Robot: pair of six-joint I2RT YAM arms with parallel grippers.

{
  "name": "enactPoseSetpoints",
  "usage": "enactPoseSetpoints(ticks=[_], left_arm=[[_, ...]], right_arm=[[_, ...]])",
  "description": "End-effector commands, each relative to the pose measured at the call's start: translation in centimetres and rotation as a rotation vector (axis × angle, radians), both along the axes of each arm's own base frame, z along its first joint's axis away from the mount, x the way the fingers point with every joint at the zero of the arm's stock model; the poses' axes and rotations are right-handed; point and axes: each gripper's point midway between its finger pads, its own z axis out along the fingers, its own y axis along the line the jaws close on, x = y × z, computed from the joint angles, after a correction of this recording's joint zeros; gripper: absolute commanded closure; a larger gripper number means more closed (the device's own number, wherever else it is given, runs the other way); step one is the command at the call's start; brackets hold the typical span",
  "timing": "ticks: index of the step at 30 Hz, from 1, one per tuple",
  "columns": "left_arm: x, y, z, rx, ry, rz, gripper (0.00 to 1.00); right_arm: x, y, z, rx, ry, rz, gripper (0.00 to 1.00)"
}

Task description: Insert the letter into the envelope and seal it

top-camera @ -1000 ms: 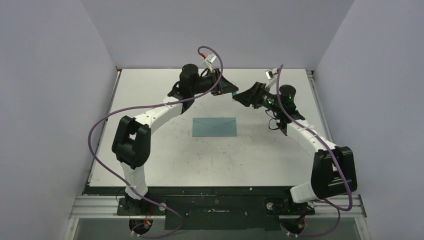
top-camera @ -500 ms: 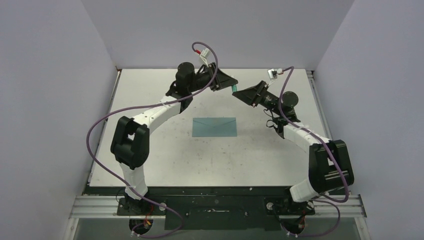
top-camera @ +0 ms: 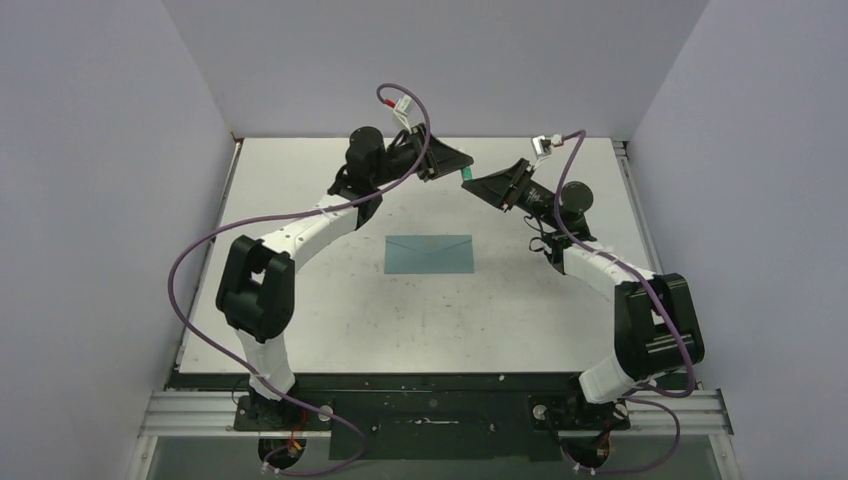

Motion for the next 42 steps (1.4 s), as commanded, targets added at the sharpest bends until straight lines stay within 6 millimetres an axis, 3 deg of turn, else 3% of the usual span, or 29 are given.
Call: enactPoseSetpoints(ticks=[1,4,10,15,21,27,30,32,35,39,42], left_arm=[[-1.2,1.0,4.0,-0.057,-0.097,0.008,1.00],[-1.4,1.1,4.0,-0.057,-0.097,0.008,1.00],[-1.8,1.2,4.3,-0.056,-0.105,-0.004,1.00],[-2.6,1.4,4.2,-0.065,-0.114,-0.012,0.67],[-3.2,1.2,3.6,-0.077,-0.110,-0.033,0.58],[-2.8,1.2,4.0,-0.103,-0.111,-0.018,0.73],[-2.7,1.1,4.3,-0.123,-0.110,-0.023,0.99],[-2.6,1.2,4.4,-0.124,-0.107,-0.010,1.00],[-1.9,1.6,3.8,-0.092,-0.077,0.047,1.00],[-0.8,2.3,3.3,-0.048,-0.041,0.139,1.00],[-0.1,2.6,3.2,-0.028,-0.001,0.183,1.00]], right_arm=[[-0.1,0.4,3.3,0.036,-0.122,0.000,0.55],[0.0,0.6,3.1,0.036,-0.113,-0.001,0.65],[0.4,0.9,2.9,0.026,-0.106,-0.015,0.93],[0.7,0.9,4.2,0.052,-0.129,-0.031,0.95],[0.2,1.2,5.0,0.093,-0.132,0.013,0.95],[-0.2,1.8,4.4,0.072,-0.126,0.053,0.95],[-0.1,2.1,3.8,0.043,-0.121,0.055,0.95],[0.4,2.2,3.1,-0.002,-0.120,0.040,0.95],[1.9,2.3,0.5,-0.190,-0.135,-0.022,0.95],[4.0,2.1,-3.2,-0.574,-0.223,-0.148,0.95],[5.1,1.8,-4.5,-0.787,-0.301,-0.252,0.95]])
